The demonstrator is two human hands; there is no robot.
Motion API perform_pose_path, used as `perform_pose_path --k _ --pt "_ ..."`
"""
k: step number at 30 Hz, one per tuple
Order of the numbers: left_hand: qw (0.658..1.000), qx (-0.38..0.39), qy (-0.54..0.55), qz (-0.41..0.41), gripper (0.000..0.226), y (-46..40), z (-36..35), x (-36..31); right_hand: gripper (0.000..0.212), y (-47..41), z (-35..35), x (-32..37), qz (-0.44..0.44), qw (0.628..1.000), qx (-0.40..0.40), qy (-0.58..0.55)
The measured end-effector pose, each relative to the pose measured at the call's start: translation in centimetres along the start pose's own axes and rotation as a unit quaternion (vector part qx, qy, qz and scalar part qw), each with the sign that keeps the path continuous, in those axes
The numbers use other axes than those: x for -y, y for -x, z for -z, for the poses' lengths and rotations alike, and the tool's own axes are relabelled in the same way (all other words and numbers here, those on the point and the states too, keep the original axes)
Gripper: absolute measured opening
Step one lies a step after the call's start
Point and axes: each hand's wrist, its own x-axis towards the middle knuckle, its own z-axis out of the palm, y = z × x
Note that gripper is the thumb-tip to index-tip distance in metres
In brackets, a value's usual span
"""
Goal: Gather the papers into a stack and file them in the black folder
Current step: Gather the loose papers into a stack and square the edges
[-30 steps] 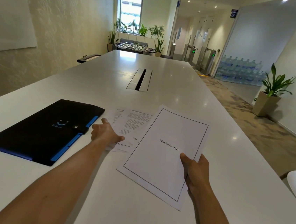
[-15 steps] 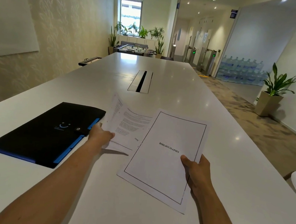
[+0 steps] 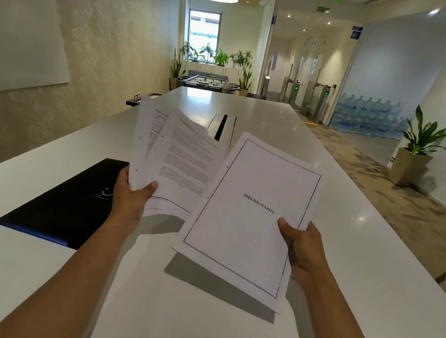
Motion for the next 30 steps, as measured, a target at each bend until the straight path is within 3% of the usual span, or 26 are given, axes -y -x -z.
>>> perform_pose_path --k 9,14,21,27,30 --pt "0.985 0.135 0.101 0.033 0.061 2.7 -2.0 -1.5 0.036 -1.4 -3.5 3.3 0.028 0.999 0.027 -0.034" --pt "0.975 0.174 0.121 0.061 0.067 4.1 -2.9 -0.1 0.044 -2.5 -3.4 2.2 0.018 0.998 -0.012 -0.056" --pt "0.973 0.218 0.052 0.06 0.048 6.0 -3.0 2.0 0.039 -1.5 -1.8 -0.7 -0.021 1.0 -0.013 -0.005" --pt "0.964 0.254 -0.047 0.057 0.061 7.0 -2.7 1.1 0.039 -1.1 -1.2 -0.5 -0.029 0.999 -0.003 0.021" --pt "0.963 0.248 -0.037 0.094 0.044 6.5 -2.7 0.8 0.04 -1.1 -1.2 -0.2 -0.002 0.999 -0.008 0.031"
